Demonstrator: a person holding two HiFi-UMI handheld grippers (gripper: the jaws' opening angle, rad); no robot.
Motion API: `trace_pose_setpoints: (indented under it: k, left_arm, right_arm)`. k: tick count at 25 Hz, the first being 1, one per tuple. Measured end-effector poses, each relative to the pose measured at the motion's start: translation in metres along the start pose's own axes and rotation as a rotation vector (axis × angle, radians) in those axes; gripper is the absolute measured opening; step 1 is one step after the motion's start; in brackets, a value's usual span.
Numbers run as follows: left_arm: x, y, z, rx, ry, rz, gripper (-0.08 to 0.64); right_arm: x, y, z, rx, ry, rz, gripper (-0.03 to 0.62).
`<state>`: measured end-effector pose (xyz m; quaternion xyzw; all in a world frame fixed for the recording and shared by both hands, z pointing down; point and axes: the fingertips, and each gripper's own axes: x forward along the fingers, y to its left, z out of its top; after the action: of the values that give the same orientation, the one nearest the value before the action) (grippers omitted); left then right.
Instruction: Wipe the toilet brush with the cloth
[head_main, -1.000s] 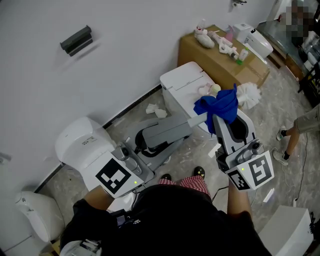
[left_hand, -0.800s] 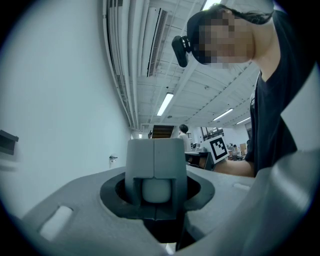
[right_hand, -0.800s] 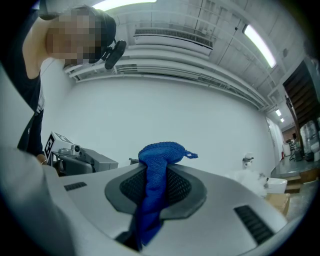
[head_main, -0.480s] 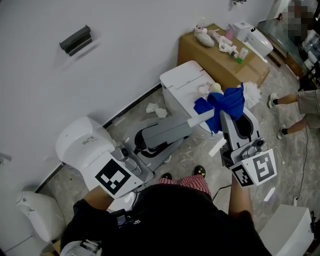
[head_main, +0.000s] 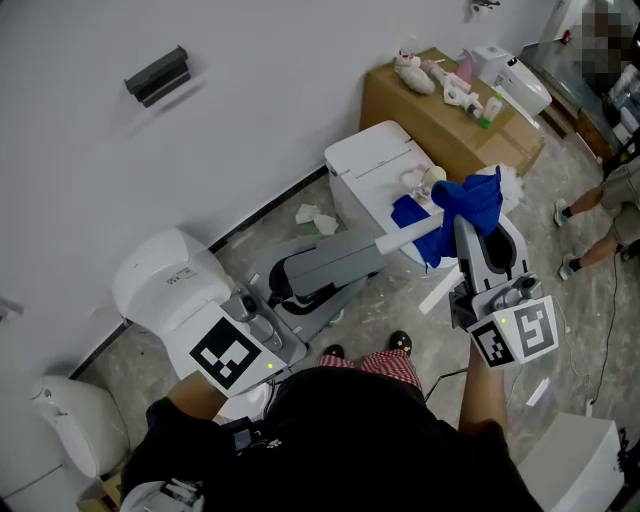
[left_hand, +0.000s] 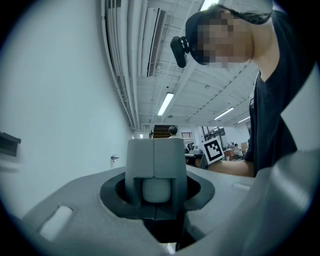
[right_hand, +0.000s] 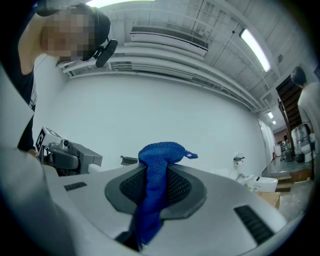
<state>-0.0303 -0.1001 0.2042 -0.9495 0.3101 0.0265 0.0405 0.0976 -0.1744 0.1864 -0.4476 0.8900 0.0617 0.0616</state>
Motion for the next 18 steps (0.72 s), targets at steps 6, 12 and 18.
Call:
trace_pose_setpoints:
  k: [6, 12, 18]
  left_arm:
    - [0.000, 0.000, 0.000, 0.005, 0.010, 0.006, 0.164]
    - [-0.001, 0.001, 0.000, 0.007, 0.010, 0.010, 0.164]
    - [-0.002, 0.002, -0.004, 0.008, 0.022, 0.019, 0.164]
  right_arm:
    - [-0.001, -0.011, -0.004, 0.005, 0.006, -0.023, 0.071]
    - [-0.001, -0.022, -0.008, 0.004, 0.012, -0.045, 0.071]
    - [-0.001, -0.032, -0.016, 0.008, 0.018, -0.077, 0.071]
